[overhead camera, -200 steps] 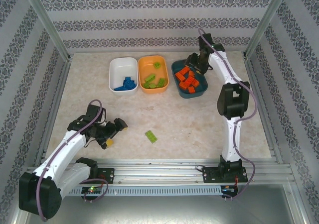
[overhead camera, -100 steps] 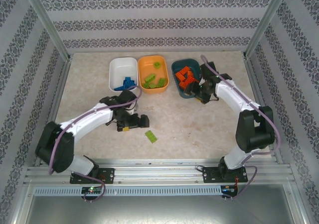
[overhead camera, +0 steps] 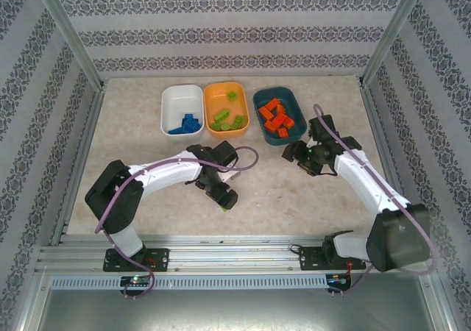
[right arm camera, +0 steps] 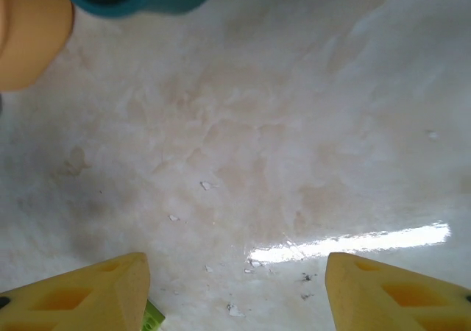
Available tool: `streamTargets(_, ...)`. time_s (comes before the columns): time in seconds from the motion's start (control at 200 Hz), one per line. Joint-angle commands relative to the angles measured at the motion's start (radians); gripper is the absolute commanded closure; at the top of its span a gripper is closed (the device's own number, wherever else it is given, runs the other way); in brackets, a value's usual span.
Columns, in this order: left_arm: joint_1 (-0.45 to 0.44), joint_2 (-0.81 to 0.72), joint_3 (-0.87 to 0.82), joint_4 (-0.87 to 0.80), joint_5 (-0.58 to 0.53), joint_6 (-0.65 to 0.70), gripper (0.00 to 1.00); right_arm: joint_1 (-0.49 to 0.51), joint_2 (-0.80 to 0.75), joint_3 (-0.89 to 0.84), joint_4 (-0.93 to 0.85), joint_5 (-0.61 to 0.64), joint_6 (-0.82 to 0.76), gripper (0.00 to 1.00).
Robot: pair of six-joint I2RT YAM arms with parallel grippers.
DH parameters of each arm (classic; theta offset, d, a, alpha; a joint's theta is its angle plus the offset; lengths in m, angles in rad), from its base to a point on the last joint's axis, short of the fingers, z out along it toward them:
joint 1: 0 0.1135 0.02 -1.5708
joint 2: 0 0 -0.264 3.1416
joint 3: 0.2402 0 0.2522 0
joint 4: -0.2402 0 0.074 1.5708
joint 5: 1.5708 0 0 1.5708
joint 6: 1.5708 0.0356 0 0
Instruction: Sort the legos into containers by color
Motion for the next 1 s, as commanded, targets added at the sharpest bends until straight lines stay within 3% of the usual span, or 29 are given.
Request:
streamTargets(0.0,-0.008,-0.011,-0.041,0.044,-0.033,0.072,0.12,-0.033,-0.054,-0.004,-0.063,0.024,-0.001,0.36)
streamTargets(0.255,-0.084,0.028,-0.052,0.084,-0.084,0.078,0.12,-0.047,-0.09,-0.017,-0.072,0.021,0.035,0.36)
streamTargets(0.859,-0.108,0.117,-0.036,0.097,-0.126,0.087,0.12,-0.038,-0.118,-0.042,-0.058,0.035,0.084,0.37)
streamTargets(0.994,-0.114,0.135,-0.024,0.095,-0.125,0.087,0.24,-0.032,-0.118,-0.045,-0.055,0.036,0.085,0.37)
